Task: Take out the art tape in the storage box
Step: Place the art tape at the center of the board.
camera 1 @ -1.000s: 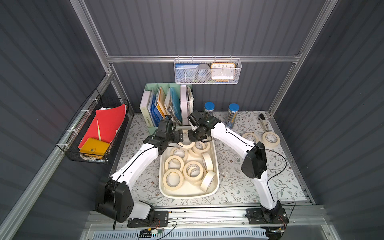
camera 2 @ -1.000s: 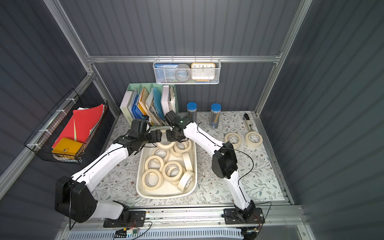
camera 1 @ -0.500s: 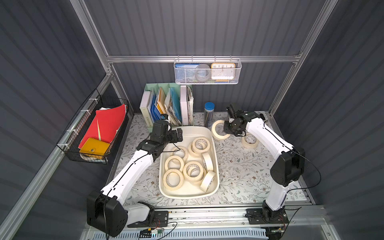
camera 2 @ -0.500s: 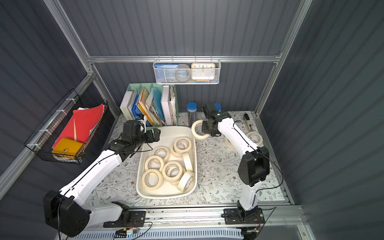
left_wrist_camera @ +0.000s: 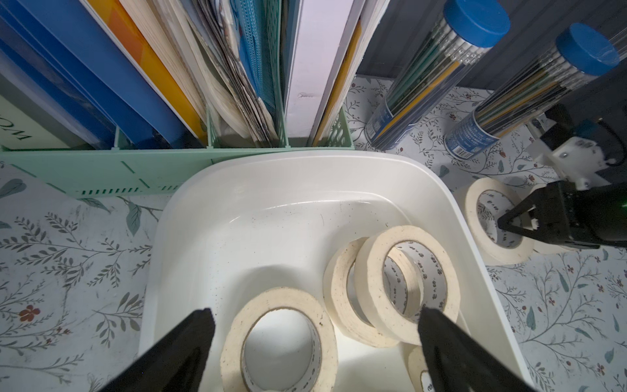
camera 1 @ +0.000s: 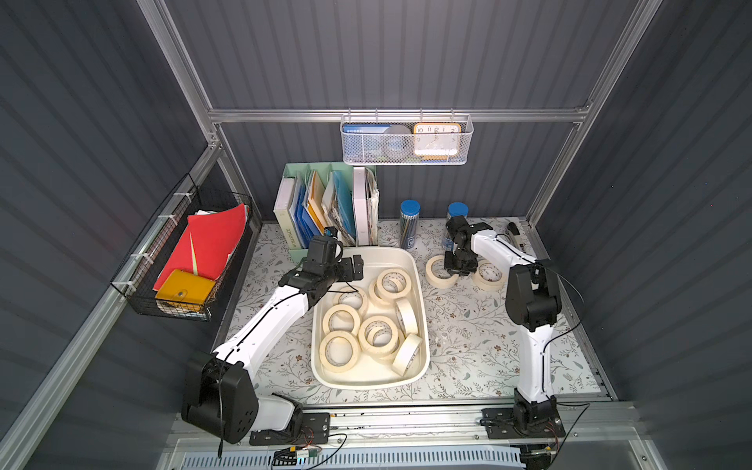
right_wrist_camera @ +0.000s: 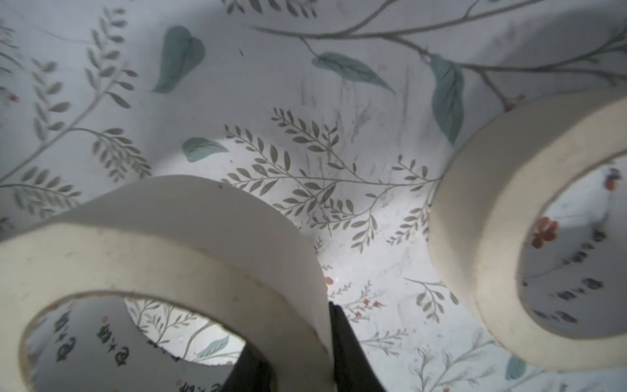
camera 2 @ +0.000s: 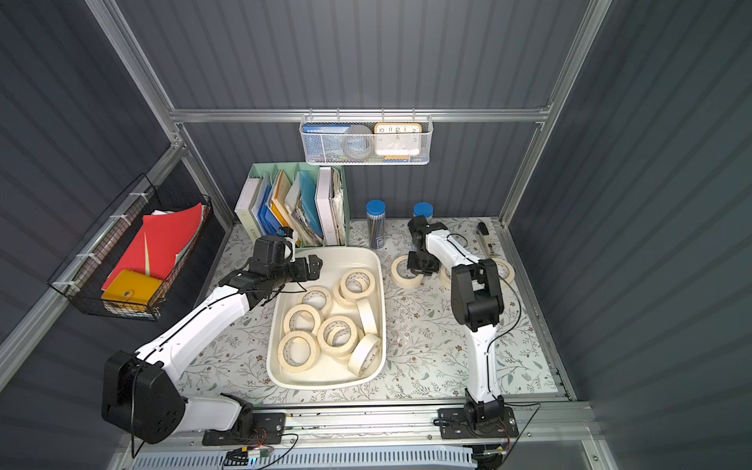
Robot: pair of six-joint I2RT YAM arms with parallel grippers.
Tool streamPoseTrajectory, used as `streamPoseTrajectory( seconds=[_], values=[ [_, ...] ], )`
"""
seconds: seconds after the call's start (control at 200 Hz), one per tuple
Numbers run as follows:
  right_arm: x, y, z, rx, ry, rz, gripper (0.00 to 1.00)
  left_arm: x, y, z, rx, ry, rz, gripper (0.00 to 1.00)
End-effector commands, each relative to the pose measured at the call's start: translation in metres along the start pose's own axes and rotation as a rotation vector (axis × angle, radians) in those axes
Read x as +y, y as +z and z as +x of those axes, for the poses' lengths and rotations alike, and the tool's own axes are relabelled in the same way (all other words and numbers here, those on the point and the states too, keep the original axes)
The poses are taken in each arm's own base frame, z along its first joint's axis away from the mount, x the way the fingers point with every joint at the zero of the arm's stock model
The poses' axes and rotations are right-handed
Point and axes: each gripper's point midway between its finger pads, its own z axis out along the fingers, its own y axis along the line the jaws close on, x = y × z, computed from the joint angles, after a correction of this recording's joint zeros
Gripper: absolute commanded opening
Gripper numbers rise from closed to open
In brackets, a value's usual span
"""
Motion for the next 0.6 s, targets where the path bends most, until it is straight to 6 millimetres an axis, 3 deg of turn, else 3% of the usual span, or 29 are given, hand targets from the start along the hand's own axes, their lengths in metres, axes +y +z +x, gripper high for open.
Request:
streamPoseTrajectory(
  seconds=[0.0, 0.41, 0.595],
  values=[
    [-0.011, -0.008, -0.022, -0.056, 0.042, -0.015, 0.00, 0.001, -0.007, -0.001, -0.018, -0.021, 0.005, 1.00],
    [-0.073, 0.009, -0.015, -0.006, 0.131, 0.063, 0.00, 0.002, -0.002, 0.004, 0.001, -0.028, 0.001, 1.00],
    [-0.084, 0.009, -0.013, -0.006, 0.137, 0.059, 0.00, 0.003, -0.001, 0.003, -0.006, -0.029, -0.006, 1.00]
  ],
)
